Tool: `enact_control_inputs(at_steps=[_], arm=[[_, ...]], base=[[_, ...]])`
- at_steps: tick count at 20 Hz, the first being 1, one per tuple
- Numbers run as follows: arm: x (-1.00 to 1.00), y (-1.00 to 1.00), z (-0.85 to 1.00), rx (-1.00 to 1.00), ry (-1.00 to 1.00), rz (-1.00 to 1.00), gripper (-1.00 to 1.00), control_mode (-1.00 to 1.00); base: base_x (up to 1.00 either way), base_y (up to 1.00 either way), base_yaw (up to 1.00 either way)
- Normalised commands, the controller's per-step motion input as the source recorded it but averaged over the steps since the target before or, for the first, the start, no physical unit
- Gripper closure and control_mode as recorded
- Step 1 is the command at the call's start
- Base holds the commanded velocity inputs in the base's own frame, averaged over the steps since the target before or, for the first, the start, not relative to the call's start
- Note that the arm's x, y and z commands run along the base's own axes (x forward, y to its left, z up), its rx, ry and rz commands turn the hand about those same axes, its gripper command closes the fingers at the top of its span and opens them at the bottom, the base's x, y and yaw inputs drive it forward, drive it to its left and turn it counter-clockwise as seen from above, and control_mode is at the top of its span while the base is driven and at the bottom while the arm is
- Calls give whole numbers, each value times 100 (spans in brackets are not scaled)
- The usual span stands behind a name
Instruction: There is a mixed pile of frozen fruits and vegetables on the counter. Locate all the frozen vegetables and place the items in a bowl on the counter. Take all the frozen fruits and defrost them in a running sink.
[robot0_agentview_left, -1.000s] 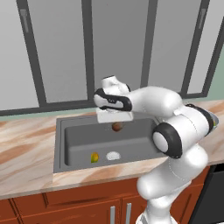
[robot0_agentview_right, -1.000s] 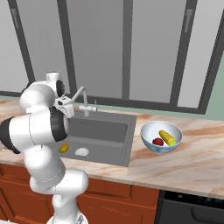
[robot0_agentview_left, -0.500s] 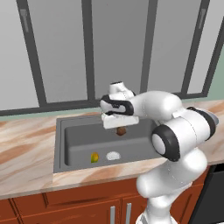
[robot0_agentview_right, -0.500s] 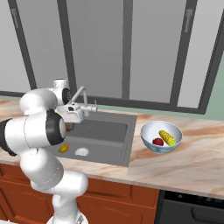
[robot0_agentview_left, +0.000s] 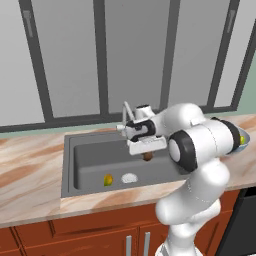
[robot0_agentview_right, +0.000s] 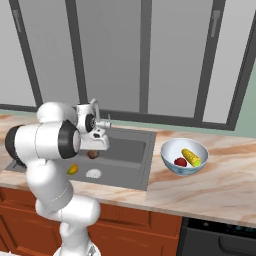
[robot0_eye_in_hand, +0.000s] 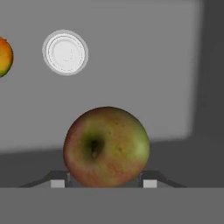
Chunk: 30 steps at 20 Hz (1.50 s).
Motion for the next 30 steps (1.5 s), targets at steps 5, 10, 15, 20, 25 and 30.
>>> enact_control_inputs(at_steps=[5,10,15,20,25,30], arm=[[23,-66,-85,4,3,2,100,-100],[31,-42,-66,14,3,0,100,-100],[29,-2,-47,4,-1,0,100,-100],[43,1,-28,0,-3,-9,100,-100],[46,-1,-57,0,0,-11,100,-100],[52,0,-64,0,0,-13,100,-100]], base=[[0,0,0],[0,0,0],[0,0,0],[0,0,0],[0,0,0],[0,0,0]])
